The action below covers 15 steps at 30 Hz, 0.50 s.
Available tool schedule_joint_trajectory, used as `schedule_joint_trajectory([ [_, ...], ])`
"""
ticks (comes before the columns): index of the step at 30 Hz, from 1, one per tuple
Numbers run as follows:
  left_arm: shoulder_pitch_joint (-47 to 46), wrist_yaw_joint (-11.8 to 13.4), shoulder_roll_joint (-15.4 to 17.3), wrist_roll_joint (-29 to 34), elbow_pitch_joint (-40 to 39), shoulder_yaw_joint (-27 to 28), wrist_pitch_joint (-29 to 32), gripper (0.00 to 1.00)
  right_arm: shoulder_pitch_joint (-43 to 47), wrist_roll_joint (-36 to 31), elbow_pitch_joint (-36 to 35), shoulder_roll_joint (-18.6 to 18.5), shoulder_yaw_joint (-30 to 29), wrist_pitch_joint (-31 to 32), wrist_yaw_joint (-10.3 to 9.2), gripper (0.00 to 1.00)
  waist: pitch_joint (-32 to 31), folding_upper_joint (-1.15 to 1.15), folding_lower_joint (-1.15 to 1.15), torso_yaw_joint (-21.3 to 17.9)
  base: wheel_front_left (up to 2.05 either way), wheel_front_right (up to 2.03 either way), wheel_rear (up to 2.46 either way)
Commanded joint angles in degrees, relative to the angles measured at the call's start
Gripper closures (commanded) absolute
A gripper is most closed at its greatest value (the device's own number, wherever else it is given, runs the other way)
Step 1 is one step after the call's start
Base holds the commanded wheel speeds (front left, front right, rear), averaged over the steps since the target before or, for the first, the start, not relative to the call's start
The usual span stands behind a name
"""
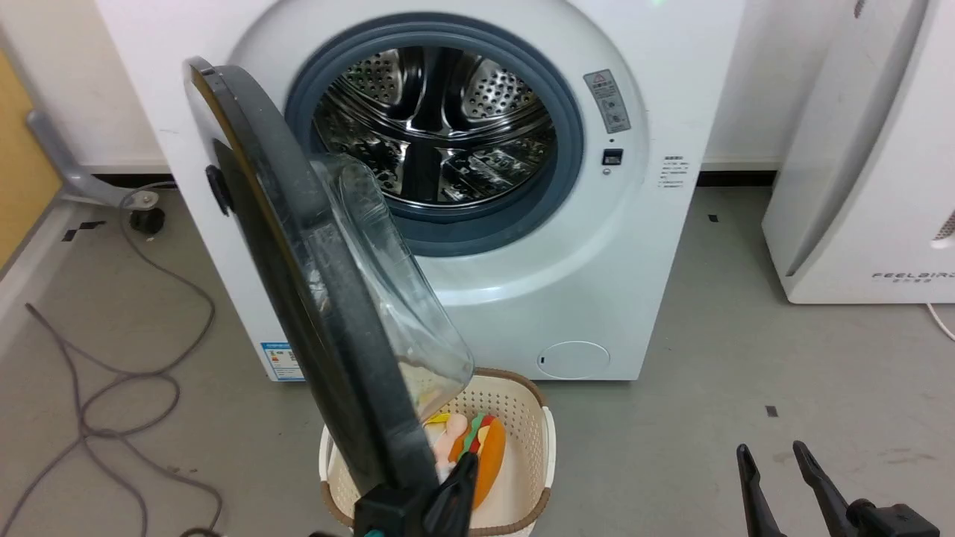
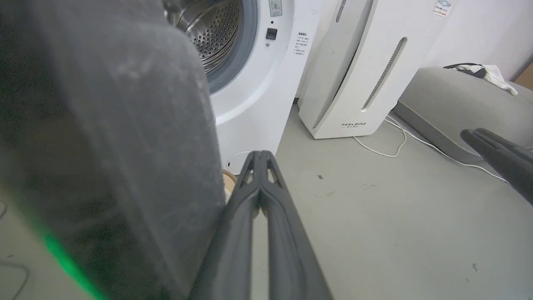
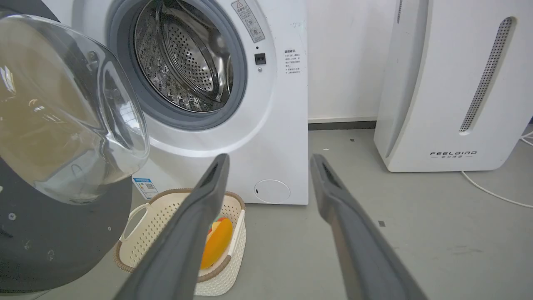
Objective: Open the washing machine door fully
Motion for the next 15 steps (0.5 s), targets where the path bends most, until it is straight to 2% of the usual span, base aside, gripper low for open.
schedule_joint_trajectory([
  [1, 0.8, 0.8, 1.0, 0.3, -0.2, 1.0, 0.2, 1.0, -0.3, -0.1, 0.1, 0.2, 0.0, -0.3, 0.29, 0.0, -0.1, 0.0, 0.0, 0.4, 0.0, 0.0, 0.0],
  [9, 6.7, 5.4, 3.8, 2.1, -7.5, 2.8, 0.6, 1.0, 0.2, -0.7, -0.3, 0.2, -0.6, -0.1, 0.29, 0.0, 0.2, 0.0, 0.0, 4.3, 0.0, 0.0, 0.0],
  [15, 9.0, 7.6, 5.1, 2.6, -10.9, 4.5, 0.3, 1.0, 0.5, -0.8, -1.0, 0.2, -1.2, 0.0, 0.29, 0.0, 0.7, 0.0, 0.0, 8.9, 0.0, 0.0, 0.0],
])
